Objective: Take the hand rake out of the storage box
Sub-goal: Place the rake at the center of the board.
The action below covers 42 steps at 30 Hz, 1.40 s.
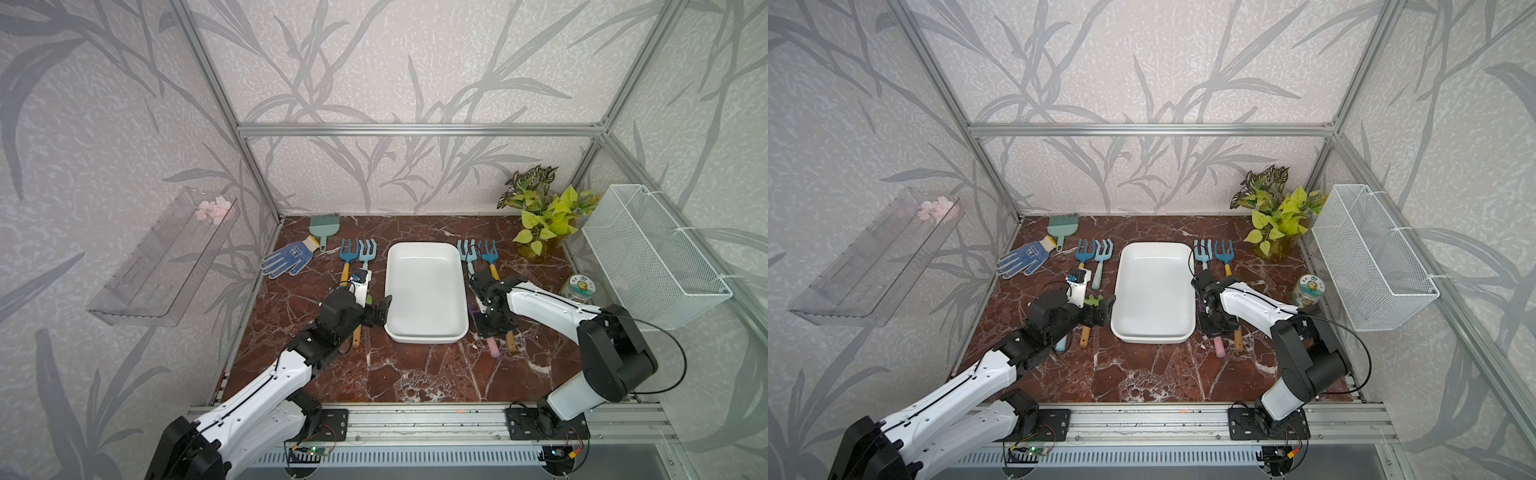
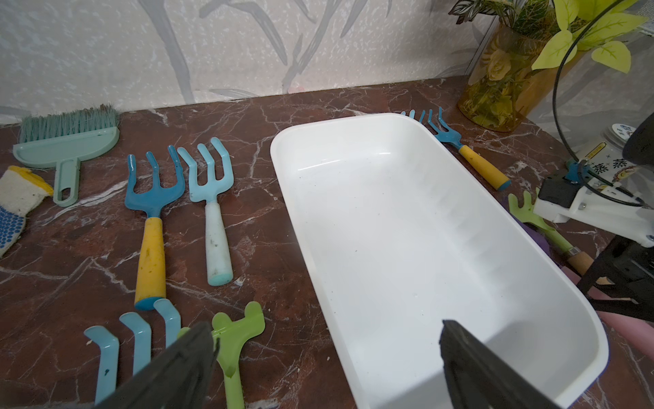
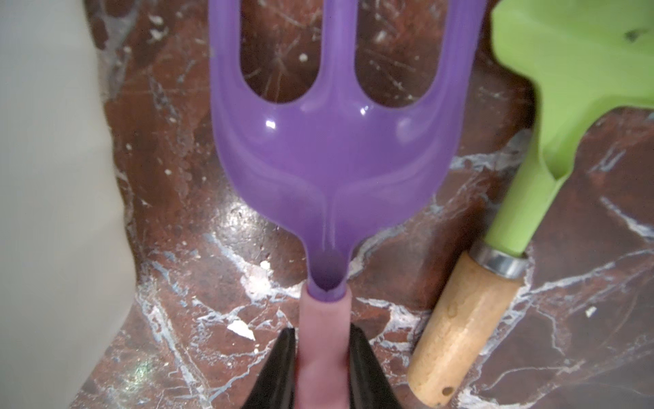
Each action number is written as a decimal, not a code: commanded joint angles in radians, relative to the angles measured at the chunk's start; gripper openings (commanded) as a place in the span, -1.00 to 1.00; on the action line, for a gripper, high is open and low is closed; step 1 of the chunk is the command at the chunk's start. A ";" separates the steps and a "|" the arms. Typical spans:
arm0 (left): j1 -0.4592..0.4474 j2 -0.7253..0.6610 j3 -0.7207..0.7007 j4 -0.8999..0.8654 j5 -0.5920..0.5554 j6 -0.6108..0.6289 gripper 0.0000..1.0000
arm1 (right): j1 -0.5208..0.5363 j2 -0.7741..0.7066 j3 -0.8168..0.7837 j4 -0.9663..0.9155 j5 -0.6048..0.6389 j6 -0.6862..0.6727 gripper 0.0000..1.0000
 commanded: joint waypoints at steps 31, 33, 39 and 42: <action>-0.004 -0.005 -0.012 0.018 -0.003 0.002 0.99 | -0.097 0.095 0.010 0.090 -0.092 -0.003 -0.86; -0.003 -0.005 -0.010 0.018 -0.003 0.002 0.99 | -0.106 0.087 0.000 0.093 -0.098 -0.005 -0.85; -0.003 -0.005 -0.011 0.015 -0.003 0.003 0.99 | -0.106 0.078 -0.010 0.110 -0.133 -0.005 -0.78; -0.002 -0.008 -0.013 0.018 -0.004 0.002 0.99 | -0.106 0.083 -0.016 0.122 -0.138 -0.008 -0.74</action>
